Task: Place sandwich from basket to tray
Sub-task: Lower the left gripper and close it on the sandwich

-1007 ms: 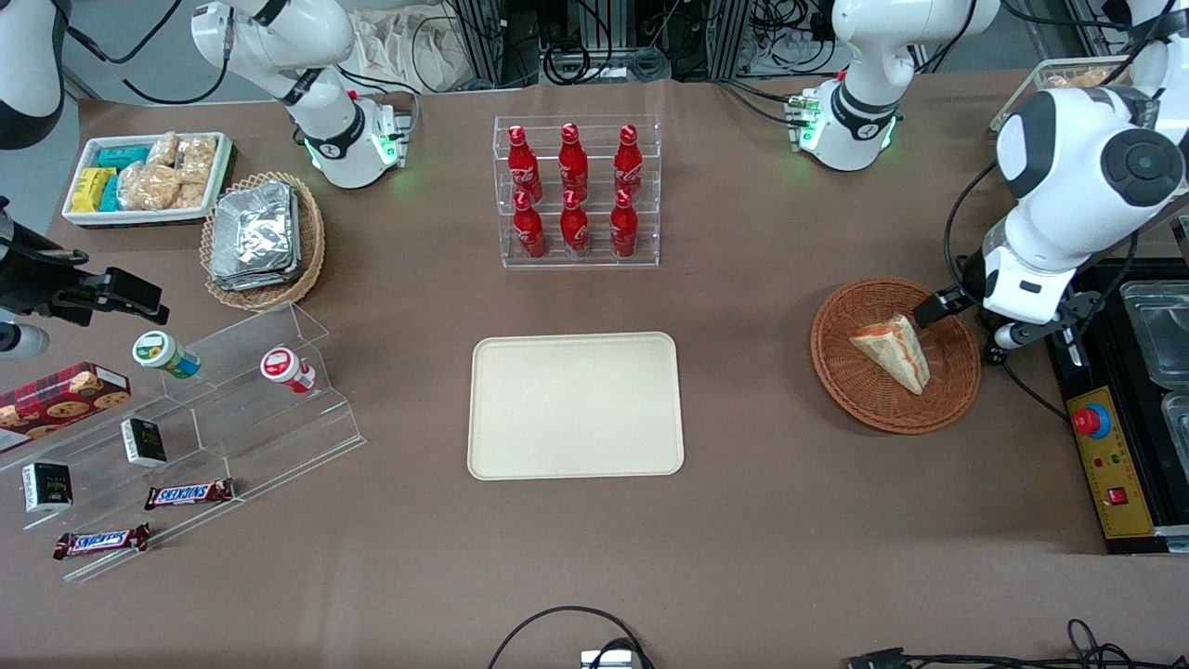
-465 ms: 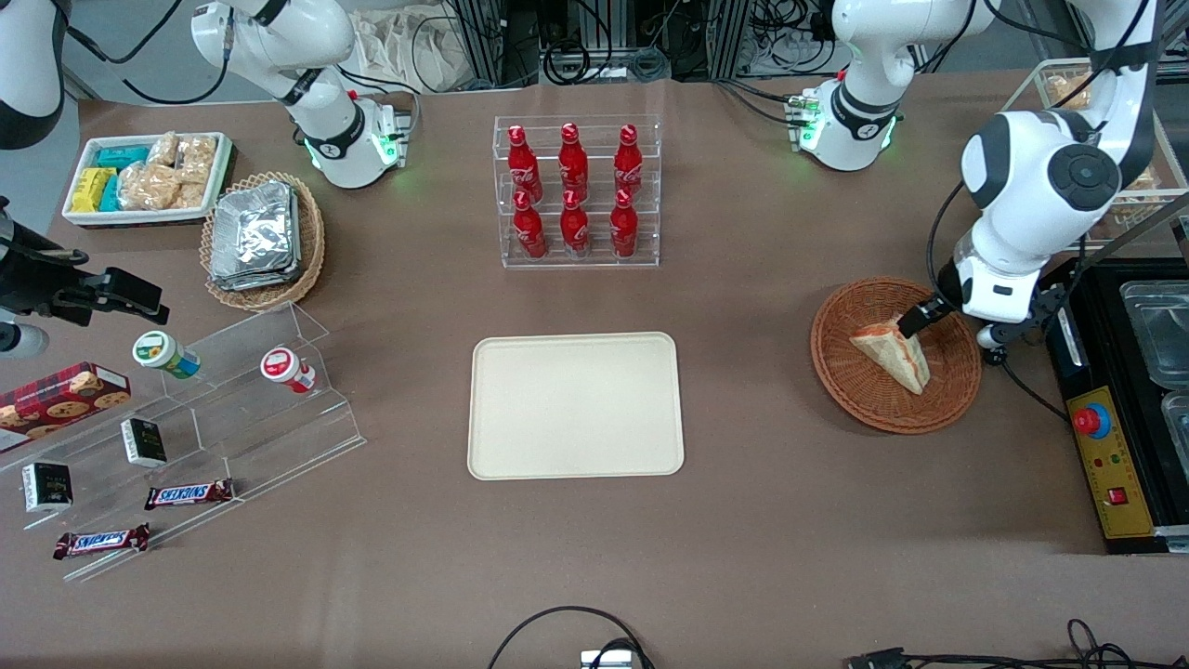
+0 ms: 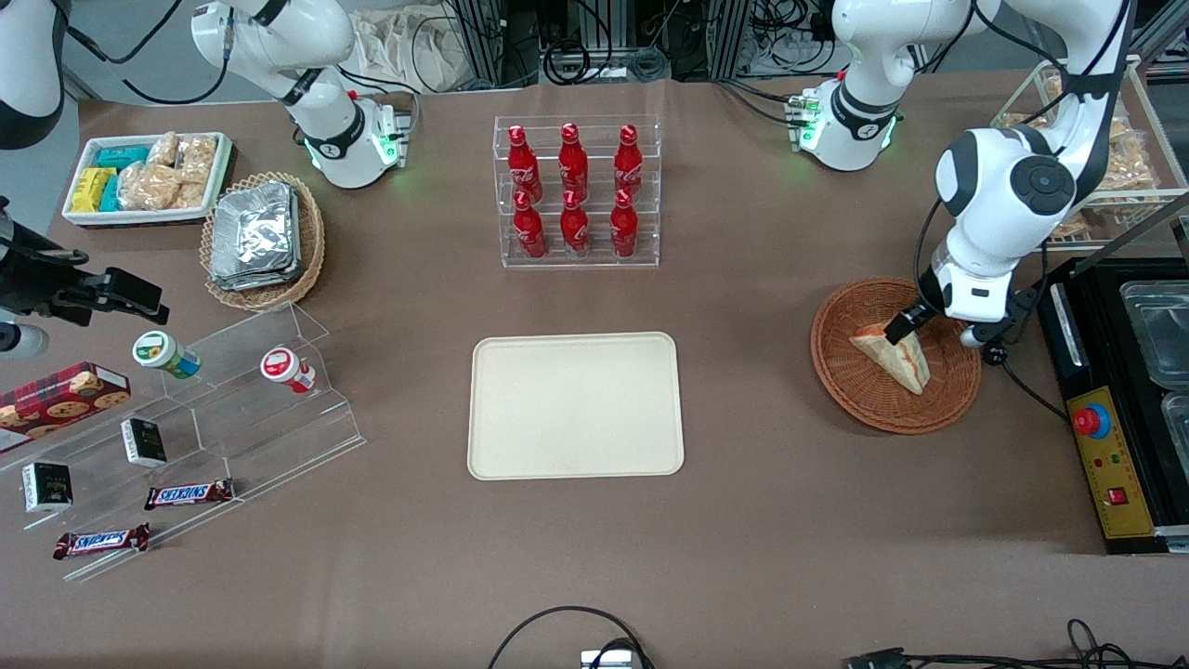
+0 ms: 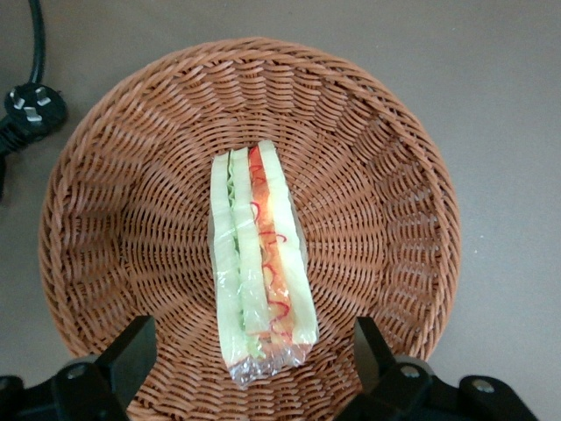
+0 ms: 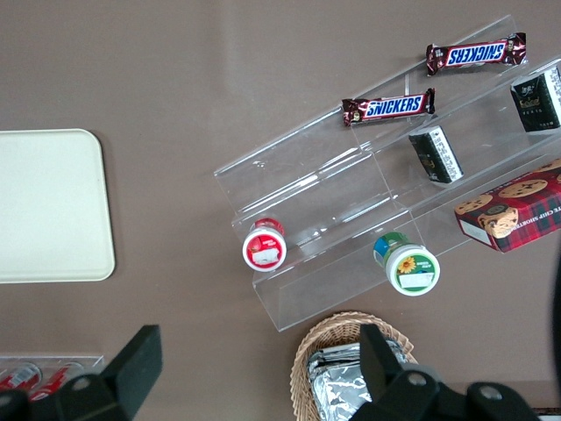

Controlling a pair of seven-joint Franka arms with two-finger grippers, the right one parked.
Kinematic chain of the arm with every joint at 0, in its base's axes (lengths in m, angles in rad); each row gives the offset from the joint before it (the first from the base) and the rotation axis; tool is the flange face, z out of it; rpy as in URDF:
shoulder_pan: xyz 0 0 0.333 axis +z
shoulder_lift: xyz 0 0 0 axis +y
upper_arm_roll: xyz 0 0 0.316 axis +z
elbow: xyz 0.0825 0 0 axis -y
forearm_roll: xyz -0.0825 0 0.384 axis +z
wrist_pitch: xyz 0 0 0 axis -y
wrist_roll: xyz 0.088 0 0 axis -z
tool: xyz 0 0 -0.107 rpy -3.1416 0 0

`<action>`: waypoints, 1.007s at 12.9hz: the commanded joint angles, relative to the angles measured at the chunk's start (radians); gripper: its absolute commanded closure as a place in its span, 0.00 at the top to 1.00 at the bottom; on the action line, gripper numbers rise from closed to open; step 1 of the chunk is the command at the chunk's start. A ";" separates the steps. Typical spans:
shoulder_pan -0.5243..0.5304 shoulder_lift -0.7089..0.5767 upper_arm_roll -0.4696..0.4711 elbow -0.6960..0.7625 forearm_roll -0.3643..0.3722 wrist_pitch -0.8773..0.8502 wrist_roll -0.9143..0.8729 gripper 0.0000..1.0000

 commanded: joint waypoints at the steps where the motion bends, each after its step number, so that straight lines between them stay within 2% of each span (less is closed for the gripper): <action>1: 0.003 0.037 -0.002 -0.017 -0.008 0.076 -0.031 1.00; 7: 0.006 0.127 -0.001 -0.035 -0.008 0.202 -0.077 0.98; 8: 0.006 0.134 -0.001 -0.041 -0.008 0.213 -0.087 0.90; 9: 0.006 0.135 -0.001 -0.045 -0.008 0.219 -0.089 0.77; 10: 0.006 0.135 -0.002 -0.048 -0.008 0.220 -0.089 0.51; 11: 0.006 0.134 -0.002 -0.048 -0.008 0.220 -0.091 0.32; 12: 0.004 0.131 -0.001 -0.048 -0.008 0.219 -0.092 0.23; 13: 0.003 0.120 -0.002 -0.045 -0.006 0.208 -0.095 0.22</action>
